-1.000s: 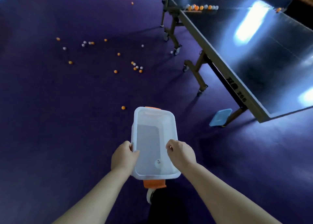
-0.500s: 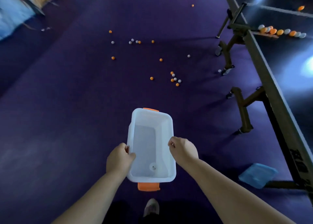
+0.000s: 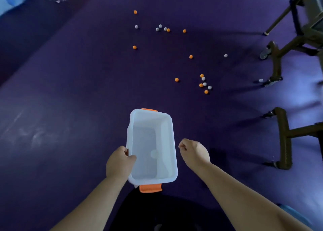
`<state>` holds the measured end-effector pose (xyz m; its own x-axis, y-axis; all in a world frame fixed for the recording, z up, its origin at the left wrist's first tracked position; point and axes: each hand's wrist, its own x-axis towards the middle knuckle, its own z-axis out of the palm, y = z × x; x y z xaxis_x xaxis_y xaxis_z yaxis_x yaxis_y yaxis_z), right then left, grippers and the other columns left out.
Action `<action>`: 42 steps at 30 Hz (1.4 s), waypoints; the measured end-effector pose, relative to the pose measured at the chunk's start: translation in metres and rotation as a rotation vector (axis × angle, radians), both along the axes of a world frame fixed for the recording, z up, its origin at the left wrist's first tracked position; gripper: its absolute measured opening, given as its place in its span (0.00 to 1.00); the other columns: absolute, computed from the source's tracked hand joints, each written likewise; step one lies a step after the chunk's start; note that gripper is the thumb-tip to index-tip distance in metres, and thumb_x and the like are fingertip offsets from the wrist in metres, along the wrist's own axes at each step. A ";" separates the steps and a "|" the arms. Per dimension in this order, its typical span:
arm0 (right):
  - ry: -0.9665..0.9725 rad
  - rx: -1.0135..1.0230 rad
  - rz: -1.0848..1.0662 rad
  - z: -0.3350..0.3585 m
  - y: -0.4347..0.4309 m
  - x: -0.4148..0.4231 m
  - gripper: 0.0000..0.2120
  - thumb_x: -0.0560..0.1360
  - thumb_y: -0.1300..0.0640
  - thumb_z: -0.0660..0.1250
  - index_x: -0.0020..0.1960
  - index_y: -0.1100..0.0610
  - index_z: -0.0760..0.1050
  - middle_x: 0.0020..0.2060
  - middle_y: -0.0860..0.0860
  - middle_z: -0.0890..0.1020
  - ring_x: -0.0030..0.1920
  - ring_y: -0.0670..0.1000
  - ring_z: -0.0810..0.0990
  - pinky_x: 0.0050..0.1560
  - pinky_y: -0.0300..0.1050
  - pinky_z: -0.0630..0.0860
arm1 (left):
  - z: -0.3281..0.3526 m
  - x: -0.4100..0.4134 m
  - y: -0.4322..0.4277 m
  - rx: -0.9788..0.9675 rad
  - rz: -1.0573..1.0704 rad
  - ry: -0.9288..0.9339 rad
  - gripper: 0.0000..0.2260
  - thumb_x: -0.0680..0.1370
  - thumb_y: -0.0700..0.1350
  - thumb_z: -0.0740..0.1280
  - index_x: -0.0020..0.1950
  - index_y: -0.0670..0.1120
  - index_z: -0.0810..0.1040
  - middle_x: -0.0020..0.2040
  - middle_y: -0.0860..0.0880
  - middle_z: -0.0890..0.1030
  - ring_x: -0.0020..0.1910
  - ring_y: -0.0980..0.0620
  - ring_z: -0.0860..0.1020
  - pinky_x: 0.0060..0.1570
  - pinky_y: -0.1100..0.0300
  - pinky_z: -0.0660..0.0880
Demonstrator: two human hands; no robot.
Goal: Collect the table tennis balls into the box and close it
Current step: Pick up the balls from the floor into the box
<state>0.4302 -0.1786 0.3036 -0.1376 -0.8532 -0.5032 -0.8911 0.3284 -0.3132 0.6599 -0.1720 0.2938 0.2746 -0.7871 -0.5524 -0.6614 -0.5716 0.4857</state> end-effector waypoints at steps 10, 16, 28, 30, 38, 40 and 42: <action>0.010 0.156 0.082 -0.121 -0.124 -0.006 0.11 0.78 0.59 0.54 0.50 0.52 0.75 0.45 0.47 0.81 0.42 0.50 0.80 0.42 0.45 0.77 | -0.102 0.014 -0.108 0.006 0.145 -0.102 0.04 0.71 0.39 0.65 0.38 0.42 0.70 0.31 0.48 0.72 0.28 0.50 0.68 0.27 0.59 0.62; 0.047 0.224 0.200 -0.246 -0.179 -0.022 0.12 0.79 0.59 0.54 0.54 0.53 0.76 0.48 0.49 0.82 0.42 0.50 0.78 0.39 0.41 0.71 | -0.203 -0.001 -0.144 0.026 0.281 -0.129 0.05 0.71 0.40 0.65 0.37 0.44 0.69 0.32 0.47 0.74 0.30 0.46 0.71 0.28 0.58 0.62; 0.100 0.330 0.515 -0.518 -0.231 -0.038 0.19 0.79 0.62 0.55 0.68 0.52 0.67 0.59 0.53 0.73 0.48 0.55 0.78 0.41 0.45 0.73 | -0.407 -0.032 -0.169 0.156 0.493 -0.144 0.03 0.74 0.43 0.64 0.43 0.46 0.71 0.36 0.51 0.76 0.33 0.51 0.73 0.28 0.59 0.66; 0.115 0.344 0.547 -0.548 -0.231 -0.037 0.21 0.78 0.62 0.56 0.70 0.51 0.64 0.59 0.53 0.71 0.47 0.56 0.78 0.38 0.45 0.72 | -0.426 -0.032 -0.171 0.161 0.512 -0.146 0.03 0.75 0.43 0.64 0.42 0.46 0.71 0.35 0.52 0.75 0.33 0.52 0.72 0.29 0.59 0.65; 0.169 0.279 0.516 -0.652 -0.227 -0.031 0.25 0.78 0.60 0.61 0.73 0.49 0.60 0.64 0.54 0.64 0.50 0.54 0.75 0.37 0.43 0.70 | -0.495 -0.027 -0.173 0.135 0.514 -0.140 0.03 0.75 0.43 0.65 0.45 0.48 0.71 0.34 0.58 0.72 0.31 0.59 0.69 0.29 0.64 0.61; 0.166 0.310 0.516 -0.663 -0.228 -0.031 0.26 0.76 0.64 0.62 0.72 0.51 0.61 0.63 0.55 0.63 0.48 0.53 0.75 0.37 0.43 0.72 | -0.501 -0.025 -0.176 0.135 0.518 -0.133 0.03 0.75 0.43 0.65 0.45 0.48 0.71 0.34 0.58 0.71 0.31 0.59 0.69 0.29 0.64 0.62; 0.147 0.330 0.530 -0.665 -0.230 -0.032 0.24 0.75 0.67 0.61 0.69 0.53 0.64 0.61 0.55 0.64 0.45 0.53 0.74 0.37 0.45 0.74 | -0.502 -0.024 -0.180 0.149 0.510 -0.138 0.03 0.76 0.43 0.65 0.45 0.48 0.71 0.34 0.58 0.71 0.31 0.59 0.69 0.28 0.64 0.62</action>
